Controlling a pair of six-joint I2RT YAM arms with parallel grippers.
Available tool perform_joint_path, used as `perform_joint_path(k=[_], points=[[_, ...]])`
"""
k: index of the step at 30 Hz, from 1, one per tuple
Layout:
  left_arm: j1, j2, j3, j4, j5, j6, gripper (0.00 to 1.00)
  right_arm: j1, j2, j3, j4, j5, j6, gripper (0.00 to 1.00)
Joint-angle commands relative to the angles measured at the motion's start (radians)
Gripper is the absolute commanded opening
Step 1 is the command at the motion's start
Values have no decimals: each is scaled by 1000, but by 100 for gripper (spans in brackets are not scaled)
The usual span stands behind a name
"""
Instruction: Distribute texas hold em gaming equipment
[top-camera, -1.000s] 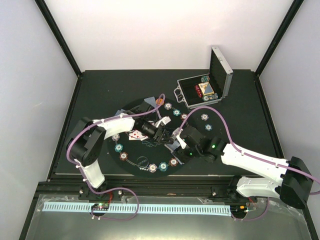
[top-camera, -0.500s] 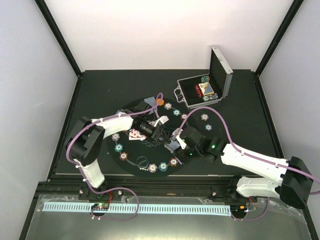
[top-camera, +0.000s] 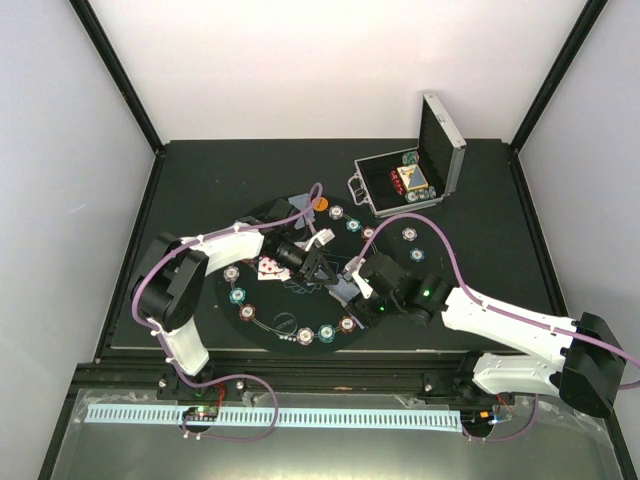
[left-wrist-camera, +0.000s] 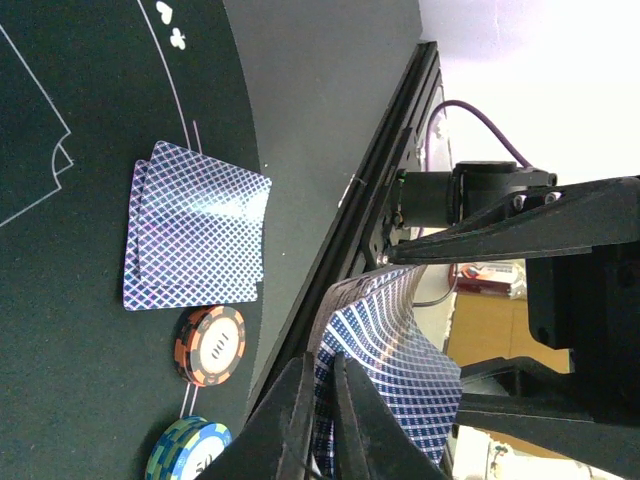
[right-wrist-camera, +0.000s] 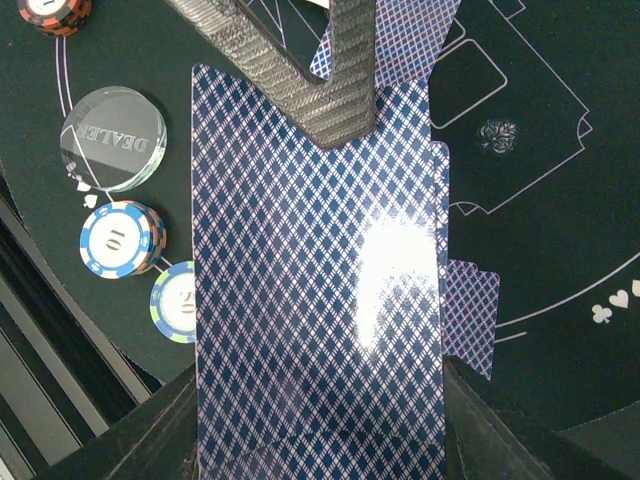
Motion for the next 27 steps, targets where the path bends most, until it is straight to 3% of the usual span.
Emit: perform_joint_path(k=[1,4,15,27], points=[[11,-26,17,-9,24,15,6,3,-3,29,25,24,-3,55],[15,-34,15,-3,39,13,2,4,-2,29,25,29,-1,55],[67,-69,4,-11,58,31,2,3,10,27,14,60,18,55],[184,-70,32,-188,29,193,2,2,0,14,21,110,52,55]])
